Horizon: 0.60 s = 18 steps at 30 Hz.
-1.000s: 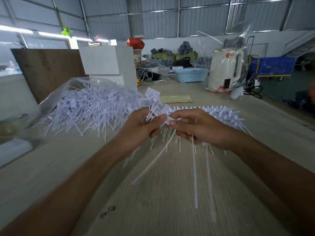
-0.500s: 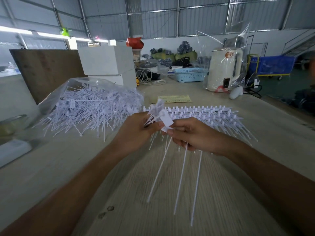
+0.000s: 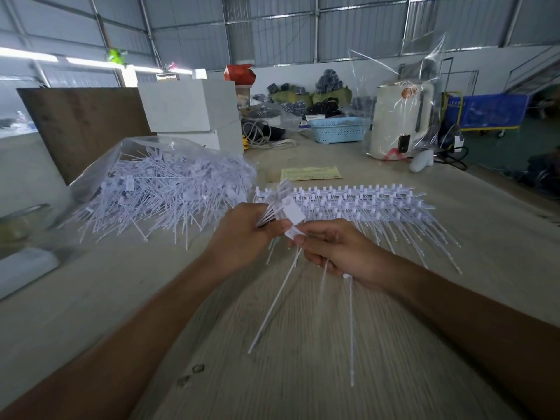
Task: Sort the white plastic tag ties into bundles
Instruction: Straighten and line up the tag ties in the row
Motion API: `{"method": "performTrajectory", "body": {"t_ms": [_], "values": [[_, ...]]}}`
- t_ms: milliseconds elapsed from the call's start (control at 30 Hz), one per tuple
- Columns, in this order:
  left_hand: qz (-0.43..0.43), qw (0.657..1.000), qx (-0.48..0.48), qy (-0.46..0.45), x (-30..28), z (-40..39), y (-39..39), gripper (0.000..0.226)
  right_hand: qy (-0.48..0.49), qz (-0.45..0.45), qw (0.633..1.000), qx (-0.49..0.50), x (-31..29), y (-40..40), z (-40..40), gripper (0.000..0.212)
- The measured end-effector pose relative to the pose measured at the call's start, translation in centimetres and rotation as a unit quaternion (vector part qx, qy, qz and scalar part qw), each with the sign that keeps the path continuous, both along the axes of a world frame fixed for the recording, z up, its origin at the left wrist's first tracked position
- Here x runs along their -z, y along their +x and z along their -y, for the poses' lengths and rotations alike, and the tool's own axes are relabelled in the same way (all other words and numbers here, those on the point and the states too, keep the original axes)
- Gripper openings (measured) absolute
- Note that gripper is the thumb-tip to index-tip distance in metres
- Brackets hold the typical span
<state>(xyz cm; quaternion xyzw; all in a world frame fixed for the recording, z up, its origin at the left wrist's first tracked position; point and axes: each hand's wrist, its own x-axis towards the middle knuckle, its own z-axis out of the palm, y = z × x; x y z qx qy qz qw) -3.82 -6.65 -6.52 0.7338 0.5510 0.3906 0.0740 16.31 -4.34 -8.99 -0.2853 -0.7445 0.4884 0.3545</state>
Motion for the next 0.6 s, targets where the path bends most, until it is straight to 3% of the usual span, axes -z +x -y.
{"method": "performTrajectory", "body": {"t_ms": [100,300,400,467,533,600], "values": [[-0.01,1.0,-0.009,0.001,0.2,0.1,0.1,0.045,-0.009,-0.008,1.0,-0.002,0.1,0.1,0.0,0.015],[-0.147,0.986,-0.071,0.041,0.3,0.5,0.5,0.029,-0.003,-0.001,1.0,0.018,0.6,0.1,-0.2,0.016],[-0.247,0.948,-0.123,0.155,-0.5,0.9,-0.3,0.015,0.106,0.082,0.991,-0.025,0.5,0.2,0.2,0.015],[-0.257,0.923,-0.18,0.221,-1.6,0.7,-2.0,0.015,0.175,0.134,0.974,-0.044,0.7,0.1,0.4,0.014],[-0.227,0.938,-0.187,0.184,-1.6,0.8,-3.1,0.018,0.177,0.116,0.977,-0.024,0.8,0.1,0.6,0.015],[-0.168,0.973,-0.133,0.081,-0.8,0.7,-2.3,0.023,0.174,0.099,0.98,-0.009,0.6,0.0,0.7,0.016]]}}
